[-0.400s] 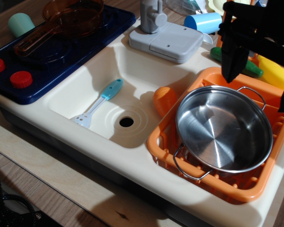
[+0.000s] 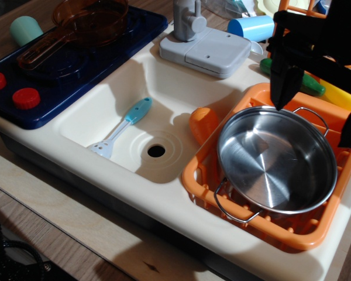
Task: Put pan from drying rack into sink
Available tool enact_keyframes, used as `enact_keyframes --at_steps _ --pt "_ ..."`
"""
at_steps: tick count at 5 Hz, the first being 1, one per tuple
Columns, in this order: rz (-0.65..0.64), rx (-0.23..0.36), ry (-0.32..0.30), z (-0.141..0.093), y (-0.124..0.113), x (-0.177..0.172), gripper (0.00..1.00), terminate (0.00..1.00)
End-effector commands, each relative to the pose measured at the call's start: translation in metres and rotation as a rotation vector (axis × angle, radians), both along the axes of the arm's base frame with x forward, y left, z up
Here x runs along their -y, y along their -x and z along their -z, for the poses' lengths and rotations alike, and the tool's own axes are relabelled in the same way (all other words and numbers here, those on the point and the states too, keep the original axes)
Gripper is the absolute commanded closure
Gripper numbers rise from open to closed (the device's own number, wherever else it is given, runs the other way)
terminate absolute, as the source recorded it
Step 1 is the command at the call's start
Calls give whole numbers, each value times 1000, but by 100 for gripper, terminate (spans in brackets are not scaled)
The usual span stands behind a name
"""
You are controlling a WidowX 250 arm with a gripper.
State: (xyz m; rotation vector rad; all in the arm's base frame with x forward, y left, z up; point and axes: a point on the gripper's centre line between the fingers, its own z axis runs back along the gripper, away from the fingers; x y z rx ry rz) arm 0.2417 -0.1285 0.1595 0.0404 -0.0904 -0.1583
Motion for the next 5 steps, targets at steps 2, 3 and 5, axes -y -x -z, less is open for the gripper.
enact_keyframes --at_steps 2,3,5 --pt "-43 70 -19 -1 13 -20 0 0" --pt "-41 79 -7 3 18 -31 0 0" --pt "-31 85 34 10 15 -53 0 0"
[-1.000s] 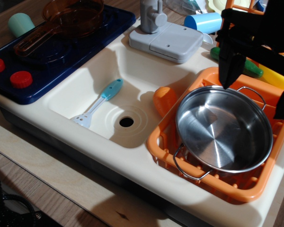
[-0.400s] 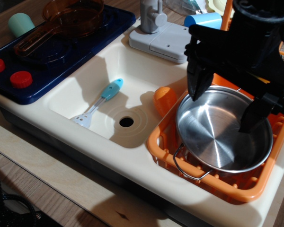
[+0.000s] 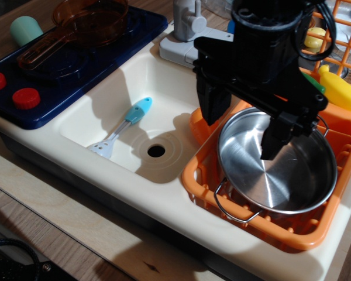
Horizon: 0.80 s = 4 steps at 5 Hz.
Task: Put pan from drying rack into sink
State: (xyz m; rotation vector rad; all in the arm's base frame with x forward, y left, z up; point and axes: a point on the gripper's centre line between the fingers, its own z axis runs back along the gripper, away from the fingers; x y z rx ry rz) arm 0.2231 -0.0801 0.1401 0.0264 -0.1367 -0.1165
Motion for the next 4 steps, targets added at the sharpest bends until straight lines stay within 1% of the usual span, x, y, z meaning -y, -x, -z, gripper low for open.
enact_keyframes --at_steps 1,2,3,4 --pt "2 57 35 -2 -4 -10 0 0" --pt "-31 92 43 4 -6 -14 0 0" --pt "-46 117 -8 14 -6 -11 0 0" --pt "-90 125 -4 22 -8 -13 0 0"
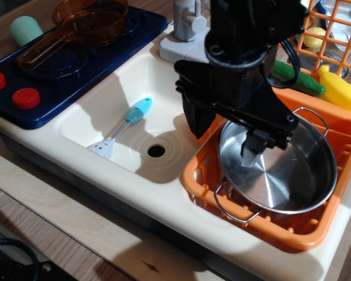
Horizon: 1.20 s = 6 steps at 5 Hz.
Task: Put pan from drying rack into sink
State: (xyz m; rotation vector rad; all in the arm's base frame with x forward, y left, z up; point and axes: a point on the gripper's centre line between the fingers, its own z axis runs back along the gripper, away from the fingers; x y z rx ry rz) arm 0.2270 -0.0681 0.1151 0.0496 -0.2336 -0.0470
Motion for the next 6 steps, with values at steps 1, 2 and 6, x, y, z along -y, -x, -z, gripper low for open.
enact_keyframes --at_steps 1,2,6 --pt "-55 11 45 -4 -8 -5 100 0" --pt "-65 -2 63 -9 -10 -5 100 0" --pt "-84 -99 -63 -63 -8 -60 100 0"
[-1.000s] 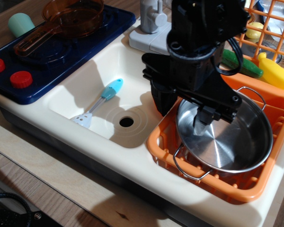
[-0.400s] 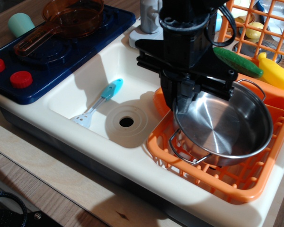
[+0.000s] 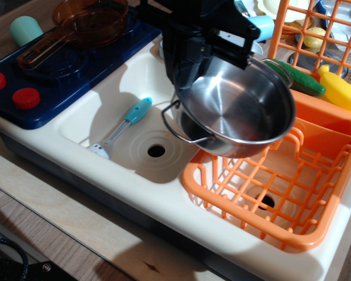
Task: Put pan from drying rack into sink
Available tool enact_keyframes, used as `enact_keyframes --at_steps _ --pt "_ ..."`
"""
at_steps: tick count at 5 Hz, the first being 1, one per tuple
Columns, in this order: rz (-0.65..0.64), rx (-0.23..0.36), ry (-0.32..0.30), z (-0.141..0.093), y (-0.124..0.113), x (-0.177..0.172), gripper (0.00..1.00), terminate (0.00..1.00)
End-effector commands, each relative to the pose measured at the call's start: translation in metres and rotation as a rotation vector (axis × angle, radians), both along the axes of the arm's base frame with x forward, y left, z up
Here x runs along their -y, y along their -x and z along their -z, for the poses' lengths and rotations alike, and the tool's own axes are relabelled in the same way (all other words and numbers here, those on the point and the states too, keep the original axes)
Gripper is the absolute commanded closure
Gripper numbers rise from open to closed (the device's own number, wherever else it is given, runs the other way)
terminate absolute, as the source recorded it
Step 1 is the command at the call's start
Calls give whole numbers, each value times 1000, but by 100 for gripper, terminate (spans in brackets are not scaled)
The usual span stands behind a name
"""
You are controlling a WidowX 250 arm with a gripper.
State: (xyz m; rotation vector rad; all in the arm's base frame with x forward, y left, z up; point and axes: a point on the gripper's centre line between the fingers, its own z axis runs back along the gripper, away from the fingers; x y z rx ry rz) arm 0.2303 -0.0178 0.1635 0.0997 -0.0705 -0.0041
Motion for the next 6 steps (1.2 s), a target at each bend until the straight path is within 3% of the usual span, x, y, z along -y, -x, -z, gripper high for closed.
enact_keyframes --at_steps 1,3,4,5,6 --pt "-23 99 -76 -7 6 -34 100 0" --pt "16 163 -59 7 8 -88 100 0" --pt "80 152 -21 12 6 -100 0 0" --pt "80 152 -21 12 6 -100 0 0" --pt "80 152 -21 12 6 -100 0 100"
